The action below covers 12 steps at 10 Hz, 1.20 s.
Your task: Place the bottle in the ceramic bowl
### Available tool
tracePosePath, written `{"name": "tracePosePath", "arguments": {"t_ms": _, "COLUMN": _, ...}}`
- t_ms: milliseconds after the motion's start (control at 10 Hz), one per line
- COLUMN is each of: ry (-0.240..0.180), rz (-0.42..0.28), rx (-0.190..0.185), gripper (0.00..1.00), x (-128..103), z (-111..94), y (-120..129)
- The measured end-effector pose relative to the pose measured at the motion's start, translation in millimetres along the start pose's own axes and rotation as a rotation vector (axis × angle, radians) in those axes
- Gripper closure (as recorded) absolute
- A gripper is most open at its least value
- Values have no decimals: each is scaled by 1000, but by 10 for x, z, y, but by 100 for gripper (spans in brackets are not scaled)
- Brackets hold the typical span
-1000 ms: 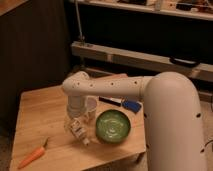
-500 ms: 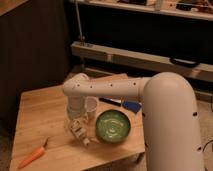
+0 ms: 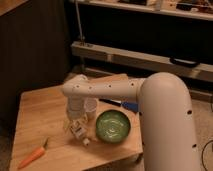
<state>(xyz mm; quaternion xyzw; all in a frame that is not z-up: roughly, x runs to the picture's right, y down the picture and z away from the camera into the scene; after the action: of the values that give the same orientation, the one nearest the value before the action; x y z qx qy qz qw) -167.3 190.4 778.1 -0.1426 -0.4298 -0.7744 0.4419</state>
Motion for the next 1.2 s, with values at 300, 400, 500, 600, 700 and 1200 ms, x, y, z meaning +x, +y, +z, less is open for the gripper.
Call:
{"name": "tracePosePath", "arguments": {"t_ms": 300, "ry": -14, "rz": 0, "rx": -7, "gripper": 30, "x": 29, "z": 45, "y": -13}}
{"name": "tracePosePath", "arguments": {"t_ms": 400, "ry": -19, "rz": 1, "rx": -11, "gripper": 30, "x": 35, "z": 58, "y": -12}}
{"name": "tracePosePath", "arguments": {"t_ms": 500, "ry": -22, "rz": 1, "rx": -13, "gripper": 30, "x": 44, "z": 69, "y": -18}}
{"name": "tracePosePath", "arguments": {"t_ms": 600, "ry": -26, "rz": 2, "rx": -16, "gripper": 30, "x": 49, "z": 80, "y": -15}}
{"name": "tracePosePath", "arguments": {"t_ms": 700, "ry": -30, "rz": 4, "rx": -16, "gripper": 30, "x": 54, "z": 94, "y": -12}}
{"name": "tracePosePath", "arguments": {"t_ms": 1200, "ry": -45, "rz": -1, "rx": -13, "gripper": 44, "x": 54, "z": 136, "y": 8}}
